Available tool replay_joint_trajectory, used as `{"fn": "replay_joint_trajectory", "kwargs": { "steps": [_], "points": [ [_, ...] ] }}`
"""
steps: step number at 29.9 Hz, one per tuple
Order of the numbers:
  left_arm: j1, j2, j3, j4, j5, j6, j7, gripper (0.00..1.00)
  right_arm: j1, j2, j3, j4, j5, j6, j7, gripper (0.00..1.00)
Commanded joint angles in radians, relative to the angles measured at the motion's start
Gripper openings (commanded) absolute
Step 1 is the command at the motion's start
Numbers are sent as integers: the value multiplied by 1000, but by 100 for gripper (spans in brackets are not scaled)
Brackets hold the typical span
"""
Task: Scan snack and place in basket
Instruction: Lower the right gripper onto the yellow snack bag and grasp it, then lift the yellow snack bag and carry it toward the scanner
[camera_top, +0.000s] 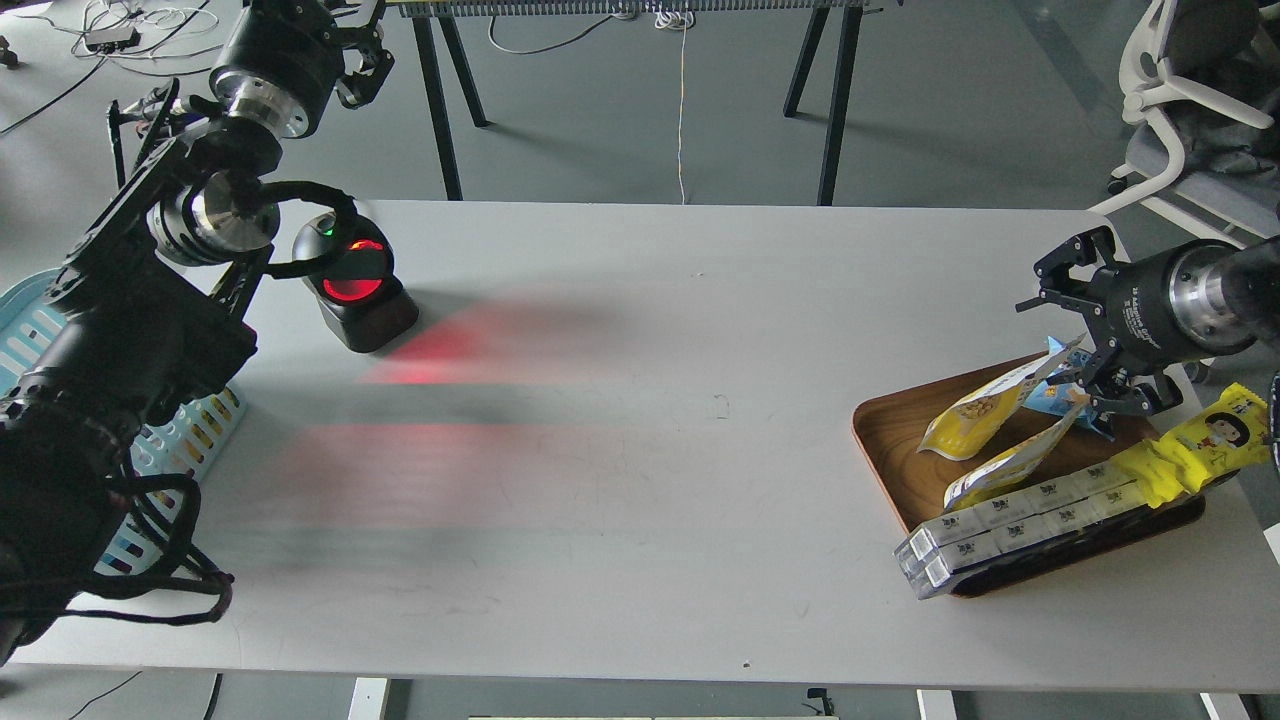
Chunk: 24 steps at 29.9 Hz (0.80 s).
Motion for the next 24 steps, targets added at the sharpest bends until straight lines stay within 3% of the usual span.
{"fn": "replay_joint_trajectory", "kwargs": {
  "steps": [1,7,12,16,18,20,24],
  "points": [
    [2,0,0,0,0,0,0,100,-28,14,19,-12,0,0,0,65],
    [2,0,0,0,0,0,0,100,-103,31,65,-32,0,-9,0,59],
    [2,0,0,-1,0,0,0,100,-133,59,90,-35,-7,-15,0,42],
    [2,-2,0,0,0,0,0,100,-130,68,91,-36,-7,-31,0,35],
    [2,-2,0,0,0,0,0,100,-132,70,91,-36,-6,-41,0,27],
    [3,-2,0,0,0,0,0,100,-129,70,93,-35,-7,-41,0,11],
    [3,-2,0,0,2,0,0,100,-126,68,93,-32,-9,-41,0,0]
  ]
}}
